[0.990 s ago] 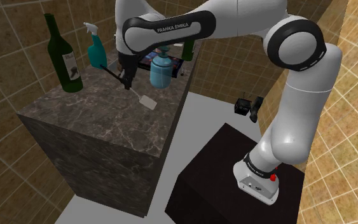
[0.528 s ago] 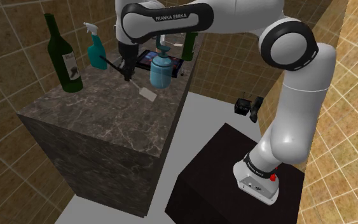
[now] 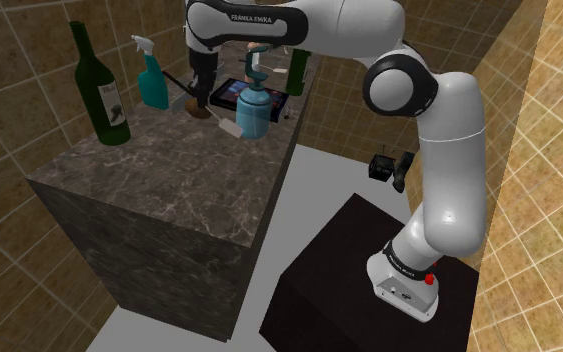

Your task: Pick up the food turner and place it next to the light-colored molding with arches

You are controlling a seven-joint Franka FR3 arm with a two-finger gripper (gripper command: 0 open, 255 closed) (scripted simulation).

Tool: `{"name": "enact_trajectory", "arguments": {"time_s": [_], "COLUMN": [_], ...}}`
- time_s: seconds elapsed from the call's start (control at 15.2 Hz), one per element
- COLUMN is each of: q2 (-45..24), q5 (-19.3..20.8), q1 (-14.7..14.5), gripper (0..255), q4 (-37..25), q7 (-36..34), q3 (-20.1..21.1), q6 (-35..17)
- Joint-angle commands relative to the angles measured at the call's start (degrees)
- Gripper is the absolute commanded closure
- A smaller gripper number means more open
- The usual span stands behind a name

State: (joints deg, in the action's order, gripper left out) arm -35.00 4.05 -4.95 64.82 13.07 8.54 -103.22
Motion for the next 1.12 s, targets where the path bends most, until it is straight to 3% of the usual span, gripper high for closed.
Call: {"name": "enact_trajectory", "arguments": {"time_s": [0.0,0.07,0.13,1.06], "q2": [-5.6,-9.1,-10.1,-8.7], "q5": [0.2,0.3,0.3,0.3], "q1": [0.6,0.8,0.8,1.6], "gripper": [255,255,255,255], "q4": [-9.0,-14.9,-16.7,-3.4], "q7": [1.8,2.7,2.9,2.7], "q3": [-0.5,-0.8,-0.8,-0.8], "q6": [3.4,5.9,6.6,-5.2]}}
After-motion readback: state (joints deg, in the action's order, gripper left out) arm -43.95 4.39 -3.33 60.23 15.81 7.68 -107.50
